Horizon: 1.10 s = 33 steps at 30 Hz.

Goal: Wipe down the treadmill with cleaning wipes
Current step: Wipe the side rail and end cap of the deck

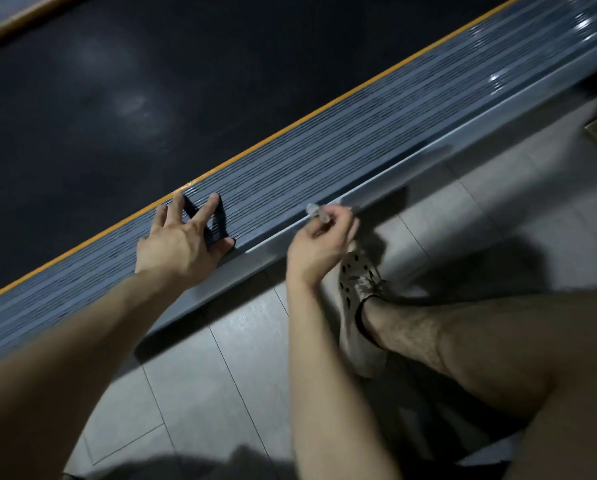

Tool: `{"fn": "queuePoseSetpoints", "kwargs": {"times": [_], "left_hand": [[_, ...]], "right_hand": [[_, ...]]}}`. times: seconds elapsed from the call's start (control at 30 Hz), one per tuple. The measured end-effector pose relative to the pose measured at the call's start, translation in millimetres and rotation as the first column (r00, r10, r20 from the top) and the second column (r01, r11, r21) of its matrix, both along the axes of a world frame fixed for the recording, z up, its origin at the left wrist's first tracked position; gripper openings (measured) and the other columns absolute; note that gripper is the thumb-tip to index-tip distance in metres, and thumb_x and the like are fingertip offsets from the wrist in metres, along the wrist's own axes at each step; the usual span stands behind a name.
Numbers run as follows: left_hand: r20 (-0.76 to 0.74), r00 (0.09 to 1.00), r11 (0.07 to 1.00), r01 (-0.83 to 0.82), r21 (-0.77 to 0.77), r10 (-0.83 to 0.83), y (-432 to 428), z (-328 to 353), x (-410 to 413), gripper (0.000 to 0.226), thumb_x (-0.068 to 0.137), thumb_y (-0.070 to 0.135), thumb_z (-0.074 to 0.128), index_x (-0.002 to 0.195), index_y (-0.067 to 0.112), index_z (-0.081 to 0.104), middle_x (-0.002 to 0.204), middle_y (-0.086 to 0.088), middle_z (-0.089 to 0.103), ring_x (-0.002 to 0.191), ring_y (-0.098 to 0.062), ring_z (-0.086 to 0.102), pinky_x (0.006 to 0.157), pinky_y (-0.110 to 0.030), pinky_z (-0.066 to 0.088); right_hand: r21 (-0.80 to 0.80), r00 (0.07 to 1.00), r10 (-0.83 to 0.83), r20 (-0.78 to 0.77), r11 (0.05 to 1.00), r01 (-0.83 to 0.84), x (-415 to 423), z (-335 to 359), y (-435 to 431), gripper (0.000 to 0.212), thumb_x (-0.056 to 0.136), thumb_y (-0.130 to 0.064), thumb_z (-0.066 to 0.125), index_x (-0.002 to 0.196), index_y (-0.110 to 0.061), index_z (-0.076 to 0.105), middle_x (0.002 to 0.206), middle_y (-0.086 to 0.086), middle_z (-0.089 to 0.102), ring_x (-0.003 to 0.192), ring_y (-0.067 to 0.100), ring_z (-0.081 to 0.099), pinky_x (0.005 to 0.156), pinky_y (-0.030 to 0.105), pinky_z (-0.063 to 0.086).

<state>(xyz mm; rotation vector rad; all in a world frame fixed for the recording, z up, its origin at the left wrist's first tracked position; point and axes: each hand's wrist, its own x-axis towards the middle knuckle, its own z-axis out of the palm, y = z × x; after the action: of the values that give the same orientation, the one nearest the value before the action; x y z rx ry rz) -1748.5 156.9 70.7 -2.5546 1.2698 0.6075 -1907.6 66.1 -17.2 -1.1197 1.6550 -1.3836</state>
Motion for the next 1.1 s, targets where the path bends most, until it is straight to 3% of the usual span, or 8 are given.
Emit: {"fn": "queuePoseSetpoints", "kwargs": {"times": [0.2,0.33,0.43,0.6,0.77,0.83,0.97,1.1], "left_hand": [[-0.024,0.999,1.0,0.029,0.009,-0.029,-7.1,6.4,15.1,0.073,0.099,0.078,0.047,0.164,0.058,0.021,0.171,-0.003,0.023,0.156,-0.039,0.026,0.11,-0.061,0.045],[-0.464,0.879,0.964,-0.206,-0.168,0.107,1.3,44.3,46.5,0.039,0.112,0.043,0.052,0.149,0.038,0.061,0.144,-0.003,0.065,0.131,-0.023,0.061,0.111,-0.032,0.045],[-0.519,0.845,0.918,-0.3,-0.259,0.13,58.6,66.6,59.3,0.037,0.111,0.033,0.058,0.147,0.027,0.064,0.133,-0.001,0.073,0.124,-0.019,0.068,0.108,-0.034,0.052],[-0.657,0.731,0.842,-0.463,-0.277,0.186,183.8,73.4,72.3,0.026,0.113,0.029,0.054,0.133,0.024,0.07,0.116,0.002,0.079,0.107,-0.014,0.077,0.097,-0.036,0.059],[-0.882,0.426,0.547,-0.796,-0.258,0.204,263.9,68.5,67.5,0.023,0.112,0.015,0.056,0.13,0.018,0.07,0.117,-0.003,0.081,0.107,-0.017,0.077,0.095,-0.031,0.059],[-0.944,0.29,0.498,-0.849,-0.177,0.159,282.7,63.9,59.9,0.028,0.109,0.008,0.06,0.134,0.016,0.069,0.122,-0.008,0.079,0.112,-0.026,0.077,0.099,-0.042,0.059],[-0.973,0.23,0.553,-0.815,-0.176,0.03,290.6,68.5,53.5,0.037,0.1,-0.004,0.067,0.135,0.009,0.065,0.124,-0.016,0.077,0.112,-0.032,0.073,0.091,-0.036,0.061],[-0.943,0.331,0.45,-0.839,-0.305,-0.023,300.9,83.8,62.6,0.036,0.097,0.002,0.076,0.131,0.012,0.072,0.106,-0.015,0.073,0.098,-0.029,0.067,0.096,-0.049,0.054]], "right_hand": [[0.118,0.958,0.286,-0.032,0.953,-0.28,26.5,20.5,74.5,0.03,0.083,0.01,0.06,0.098,-0.015,0.066,0.113,-0.002,0.062,0.097,0.014,0.067,0.083,0.03,0.061],[0.268,0.929,0.367,0.047,0.892,-0.365,24.6,40.5,74.8,0.027,0.077,0.0,0.064,0.085,-0.025,0.07,0.089,0.0,0.074,0.083,0.022,0.071,0.082,0.043,0.06],[0.368,0.837,0.494,0.235,0.752,-0.547,41.1,79.3,72.9,0.018,0.082,-0.009,0.067,0.078,-0.026,0.07,0.077,0.002,0.075,0.077,0.027,0.074,0.076,0.048,0.064],[0.267,0.409,0.775,0.481,0.315,-0.911,71.7,160.3,83.9,0.028,0.073,0.011,0.062,0.079,-0.016,0.069,0.084,0.012,0.069,0.088,0.031,0.068,0.081,0.045,0.062],[0.199,0.082,0.834,0.546,-0.034,-0.979,80.6,211.0,107.8,0.037,0.091,0.026,0.048,0.086,-0.009,0.059,0.08,0.007,0.066,0.074,0.019,0.069,0.068,0.028,0.061],[0.187,0.04,0.824,0.565,-0.081,-0.979,92.5,214.8,124.5,0.037,0.093,0.025,0.047,0.091,-0.01,0.058,0.084,0.008,0.066,0.079,0.022,0.069,0.073,0.03,0.062],[0.163,0.015,0.792,0.61,-0.107,-0.981,117.4,207.2,167.8,0.037,0.094,0.025,0.047,0.099,-0.009,0.06,0.098,0.012,0.072,0.089,0.026,0.075,0.08,0.034,0.065],[0.271,0.094,0.833,0.545,-0.07,-0.96,117.5,195.2,191.6,0.034,0.095,0.022,0.051,0.097,-0.009,0.064,0.09,0.011,0.074,0.081,0.022,0.076,0.067,0.026,0.061]]}}
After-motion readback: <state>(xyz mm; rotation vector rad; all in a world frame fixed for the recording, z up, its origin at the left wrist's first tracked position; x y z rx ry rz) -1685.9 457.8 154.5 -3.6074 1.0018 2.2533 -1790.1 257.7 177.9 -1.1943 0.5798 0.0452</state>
